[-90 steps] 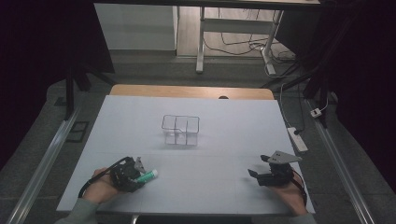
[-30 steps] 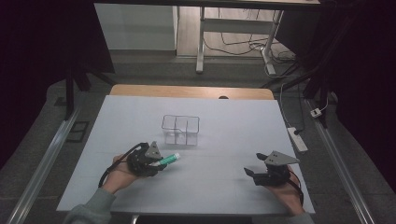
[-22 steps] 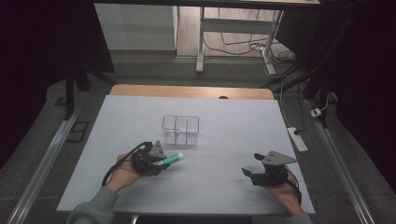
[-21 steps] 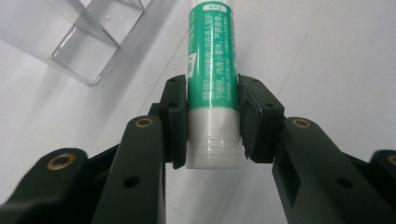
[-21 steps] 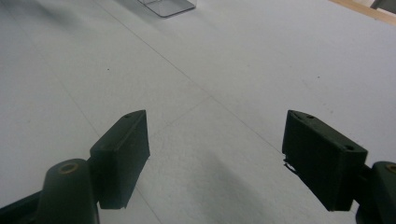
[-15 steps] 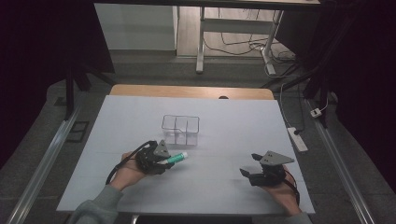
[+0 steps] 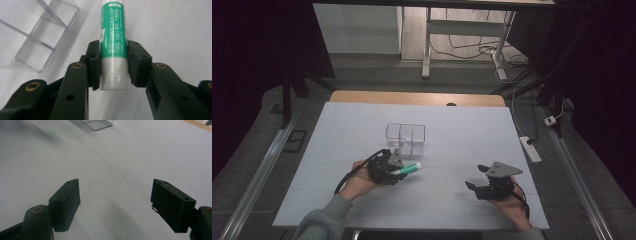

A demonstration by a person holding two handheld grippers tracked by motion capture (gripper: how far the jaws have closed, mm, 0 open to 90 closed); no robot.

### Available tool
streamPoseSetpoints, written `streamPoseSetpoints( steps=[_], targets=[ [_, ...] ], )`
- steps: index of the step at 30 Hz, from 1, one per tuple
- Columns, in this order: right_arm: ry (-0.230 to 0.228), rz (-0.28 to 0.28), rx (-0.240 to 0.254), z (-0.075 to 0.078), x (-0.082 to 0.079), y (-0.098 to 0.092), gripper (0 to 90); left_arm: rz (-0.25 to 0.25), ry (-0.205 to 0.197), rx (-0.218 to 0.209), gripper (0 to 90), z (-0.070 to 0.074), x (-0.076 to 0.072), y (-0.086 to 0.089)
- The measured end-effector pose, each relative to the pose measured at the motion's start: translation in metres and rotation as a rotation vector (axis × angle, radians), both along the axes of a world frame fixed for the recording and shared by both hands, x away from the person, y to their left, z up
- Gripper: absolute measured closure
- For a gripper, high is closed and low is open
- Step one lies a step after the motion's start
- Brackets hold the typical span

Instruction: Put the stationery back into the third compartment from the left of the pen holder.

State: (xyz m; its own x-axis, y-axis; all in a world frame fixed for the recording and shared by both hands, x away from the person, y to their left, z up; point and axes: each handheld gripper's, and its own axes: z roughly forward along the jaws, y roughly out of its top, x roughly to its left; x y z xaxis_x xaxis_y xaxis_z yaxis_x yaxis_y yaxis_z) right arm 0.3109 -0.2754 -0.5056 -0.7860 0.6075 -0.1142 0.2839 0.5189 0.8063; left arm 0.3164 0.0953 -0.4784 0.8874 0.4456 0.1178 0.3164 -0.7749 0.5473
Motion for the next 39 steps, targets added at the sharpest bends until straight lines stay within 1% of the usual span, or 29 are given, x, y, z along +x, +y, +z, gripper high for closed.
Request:
streamPoseSetpoints(
  steps=[6,14,17,19,24,25,27,29,31,32,33,37,39],
  targets=[
    [0.001,0.009,0.001,0.000,0.001,0.007,23.1,-0.018,-0.005,-0.004,64.8,0.001,0.002,-0.011],
    [0.007,0.046,-0.006,0.000,0.001,0.024,24.2,-0.047,-0.008,0.012,64.7,0.000,0.004,-0.025],
    [0.010,0.054,-0.010,0.000,0.001,0.027,24.5,-0.054,-0.010,0.015,64.8,-0.001,0.004,-0.029],
    [0.007,0.069,-0.017,0.000,0.002,0.033,24.6,-0.057,-0.011,0.011,64.8,-0.001,0.004,-0.031],
    [0.004,0.083,-0.025,0.001,0.003,0.040,24.9,-0.068,-0.013,0.006,64.8,0.000,0.004,-0.036],
    [-0.005,0.091,-0.037,0.003,0.003,0.044,25.1,-0.069,-0.012,0.006,64.8,0.000,0.005,-0.037],
    [-0.010,0.103,-0.040,0.003,0.004,0.049,25.3,-0.073,-0.014,0.004,64.8,0.000,0.005,-0.039],
    [-0.010,0.108,-0.041,0.003,0.005,0.051,25.4,-0.077,-0.015,0.003,64.8,0.001,0.005,-0.041],
    [-0.005,0.124,-0.050,0.003,0.006,0.055,25.4,-0.083,-0.015,-0.004,64.8,0.001,0.004,-0.043],
    [-0.006,0.120,-0.060,0.004,0.006,0.056,25.4,-0.086,-0.015,-0.005,64.8,0.002,0.004,-0.044],
    [-0.006,0.120,-0.060,0.004,0.006,0.056,25.4,-0.090,-0.015,-0.005,64.8,0.002,0.004,-0.045],
    [-0.010,0.134,-0.049,0.005,0.007,0.060,25.7,-0.095,-0.013,0.000,64.8,0.001,0.004,-0.047],
    [-0.015,0.137,-0.063,0.006,0.008,0.063,25.7,-0.096,-0.012,-0.002,64.8,0.001,0.005,-0.048]
  ],
)
